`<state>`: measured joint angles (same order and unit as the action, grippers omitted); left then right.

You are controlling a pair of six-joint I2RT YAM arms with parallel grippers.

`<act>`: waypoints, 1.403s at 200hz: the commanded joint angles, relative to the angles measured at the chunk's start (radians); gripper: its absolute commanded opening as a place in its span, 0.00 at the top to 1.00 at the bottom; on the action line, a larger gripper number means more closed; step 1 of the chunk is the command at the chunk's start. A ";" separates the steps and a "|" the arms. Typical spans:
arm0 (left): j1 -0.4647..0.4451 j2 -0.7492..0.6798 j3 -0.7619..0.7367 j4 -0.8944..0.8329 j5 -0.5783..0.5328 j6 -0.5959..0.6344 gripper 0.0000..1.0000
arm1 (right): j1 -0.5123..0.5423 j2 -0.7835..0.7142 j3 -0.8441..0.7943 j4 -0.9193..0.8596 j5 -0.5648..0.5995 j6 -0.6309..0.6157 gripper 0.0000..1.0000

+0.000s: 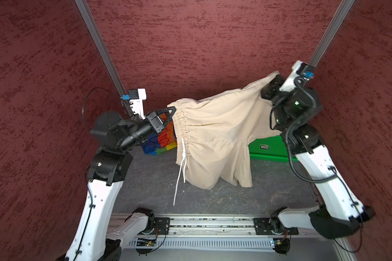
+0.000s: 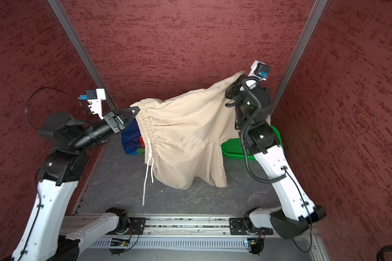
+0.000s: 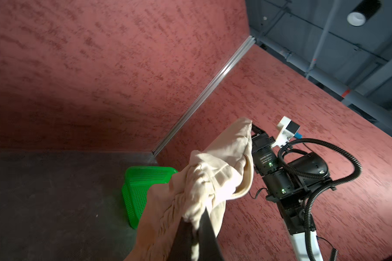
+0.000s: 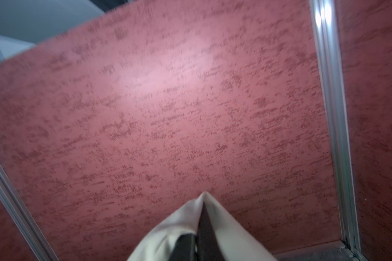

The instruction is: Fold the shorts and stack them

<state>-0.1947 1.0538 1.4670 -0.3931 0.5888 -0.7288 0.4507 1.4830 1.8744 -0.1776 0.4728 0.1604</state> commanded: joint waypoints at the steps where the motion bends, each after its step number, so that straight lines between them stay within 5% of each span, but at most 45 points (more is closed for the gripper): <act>1: 0.026 0.057 -0.073 0.033 -0.051 -0.027 1.00 | -0.012 0.250 0.130 -0.211 -0.066 0.027 1.00; 45: 0.190 0.168 -0.315 0.090 -0.026 -0.056 1.00 | -0.012 0.645 0.288 -0.332 -0.275 0.127 1.00; 88: 0.305 0.389 -0.393 0.164 0.014 -0.068 1.00 | -0.012 0.879 0.446 -0.376 -0.335 0.136 1.00; 101: 0.308 0.448 -0.385 0.189 0.024 -0.073 1.00 | -0.014 0.948 0.550 -0.438 -0.328 0.116 0.80; 116: 0.307 0.492 -0.367 0.206 0.036 -0.077 0.86 | -0.015 0.983 0.622 -0.495 -0.308 0.093 0.53; 141: 0.308 0.511 -0.343 0.200 0.033 -0.074 0.53 | -0.017 0.900 0.552 -0.517 -0.264 0.060 0.35; 162: 0.310 0.489 -0.337 0.190 0.018 -0.067 0.42 | -0.017 0.713 0.298 -0.468 -0.234 0.058 0.30; 206: 0.307 0.393 -0.324 0.108 -0.054 -0.031 0.33 | -0.033 0.242 -0.343 -0.321 -0.102 0.128 0.11; 237: 0.279 0.331 -0.311 0.053 -0.112 -0.002 0.29 | -0.063 0.200 -0.456 -0.384 -0.153 0.145 0.12; 280: 0.244 0.277 -0.337 0.026 -0.145 -0.006 0.28 | -0.073 0.324 -0.439 -0.397 -0.215 0.064 0.22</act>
<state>0.0616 1.3624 1.1400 -0.3309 0.4877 -0.7536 0.3824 1.7416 1.4342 -0.5541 0.2787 0.2604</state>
